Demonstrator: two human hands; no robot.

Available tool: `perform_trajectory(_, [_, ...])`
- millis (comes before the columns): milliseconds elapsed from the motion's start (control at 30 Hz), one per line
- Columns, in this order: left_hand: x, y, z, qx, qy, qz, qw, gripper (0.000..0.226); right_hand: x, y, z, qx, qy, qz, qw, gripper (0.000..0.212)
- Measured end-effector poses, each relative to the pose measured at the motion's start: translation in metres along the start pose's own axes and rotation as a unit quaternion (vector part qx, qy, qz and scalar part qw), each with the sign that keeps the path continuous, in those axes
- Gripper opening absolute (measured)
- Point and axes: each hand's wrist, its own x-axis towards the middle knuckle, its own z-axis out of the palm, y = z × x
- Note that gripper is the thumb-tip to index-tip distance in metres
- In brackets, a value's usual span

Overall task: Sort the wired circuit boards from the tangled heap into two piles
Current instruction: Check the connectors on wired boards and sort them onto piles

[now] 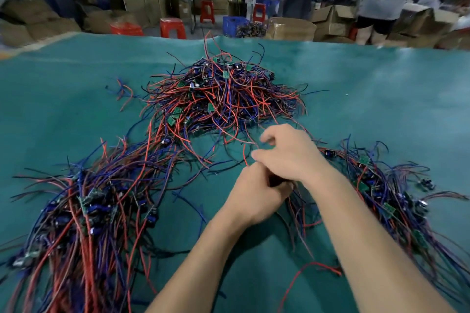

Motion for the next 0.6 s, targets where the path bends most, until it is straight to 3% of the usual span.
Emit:
perform_trajectory(67, [0.001,-0.004,-0.002,0.018,-0.014,0.003,1.000,0.013,0.003,0.008,0.006,0.005,-0.010,0.051,0.999,0.030])
perform_trajectory(167, [0.000,-0.005,-0.003,0.033,-0.023,-0.006,0.999,0.015,0.009,0.024,0.008,0.075,-0.012,0.060,0.995,0.015])
perform_trajectory(300, [0.000,-0.002,-0.005,-0.027,-0.008,-0.047,0.998,0.022,0.005,0.037,0.006,0.191,-0.002,0.077,0.979,0.021])
perform_trajectory(367, [0.002,-0.002,-0.005,-0.074,0.016,-0.073,0.994,0.018,-0.003,0.041,0.002,0.304,0.048,0.065,0.949,0.022])
perform_trajectory(433, [0.003,-0.002,-0.005,-0.129,0.030,-0.096,0.987,0.025,-0.013,0.043,-0.007,0.426,0.107,0.049,0.897,0.022])
perform_trajectory(533, [0.002,0.000,-0.006,-0.211,0.004,-0.095,0.973,0.023,-0.032,0.042,-0.012,0.581,0.098,0.017,0.807,0.023])
perform_trajectory(600, [0.001,0.004,-0.008,-0.264,-0.022,-0.101,0.959,0.031,-0.044,0.039,-0.003,0.568,0.110,0.005,0.815,0.025])
